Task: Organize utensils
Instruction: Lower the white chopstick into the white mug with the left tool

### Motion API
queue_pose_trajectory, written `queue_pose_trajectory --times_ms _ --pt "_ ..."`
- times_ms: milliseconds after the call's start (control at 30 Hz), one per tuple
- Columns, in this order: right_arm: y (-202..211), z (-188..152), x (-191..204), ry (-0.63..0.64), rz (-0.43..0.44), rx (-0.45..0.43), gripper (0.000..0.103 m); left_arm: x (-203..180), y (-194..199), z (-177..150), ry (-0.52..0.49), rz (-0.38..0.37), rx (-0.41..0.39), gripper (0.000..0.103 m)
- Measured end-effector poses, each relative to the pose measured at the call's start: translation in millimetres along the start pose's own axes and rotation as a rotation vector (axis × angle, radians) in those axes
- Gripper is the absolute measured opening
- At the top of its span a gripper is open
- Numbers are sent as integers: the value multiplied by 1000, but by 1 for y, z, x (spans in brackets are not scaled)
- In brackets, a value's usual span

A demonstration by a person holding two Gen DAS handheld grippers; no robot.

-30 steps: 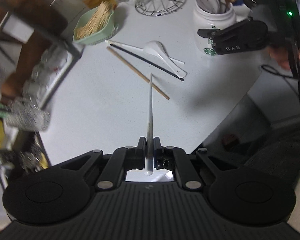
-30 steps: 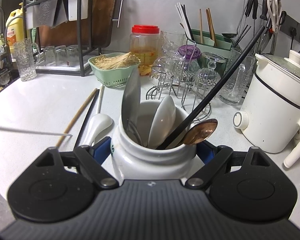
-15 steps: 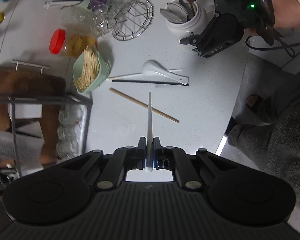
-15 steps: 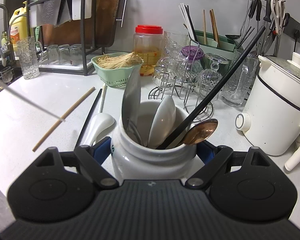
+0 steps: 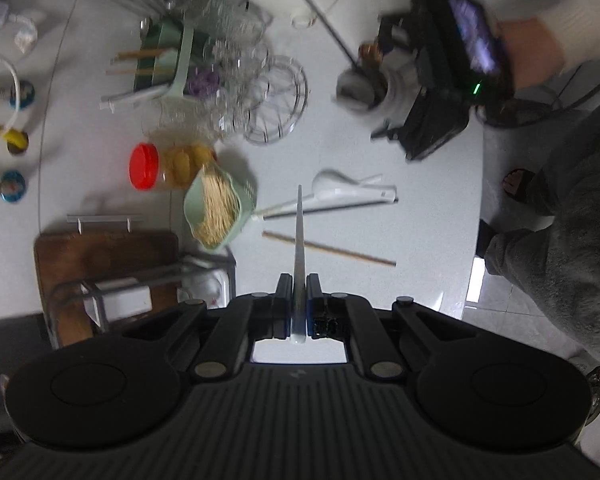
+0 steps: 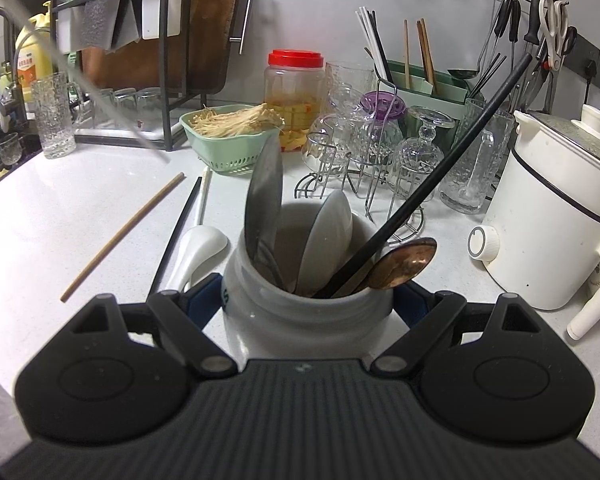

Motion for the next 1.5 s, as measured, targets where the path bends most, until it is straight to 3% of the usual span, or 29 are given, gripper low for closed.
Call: queue_pose_trajectory --times_ms 267,467,833,1500 --pt "0 -1 0 1 -5 -1 91 1 62 35 -45 -55 -81 8" --pt "1 -2 2 -4 -14 -3 91 -5 79 51 -67 -98 -106 8" --pt "1 -2 1 -7 -17 -6 91 -24 46 66 -159 -169 -83 8" --pt "3 -4 6 -28 -49 -6 91 -26 -26 103 -300 -188 -105 8"
Point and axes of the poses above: each gripper's, at about its wrist camera, not at the fingertips, and y roughly against the way its jaws point, x to its left, z to its top, the point moved 1 cm from there along -y, roughly the way its jaws point, and after that the axes turned 5 degrees about y, right-handed, at the moved point
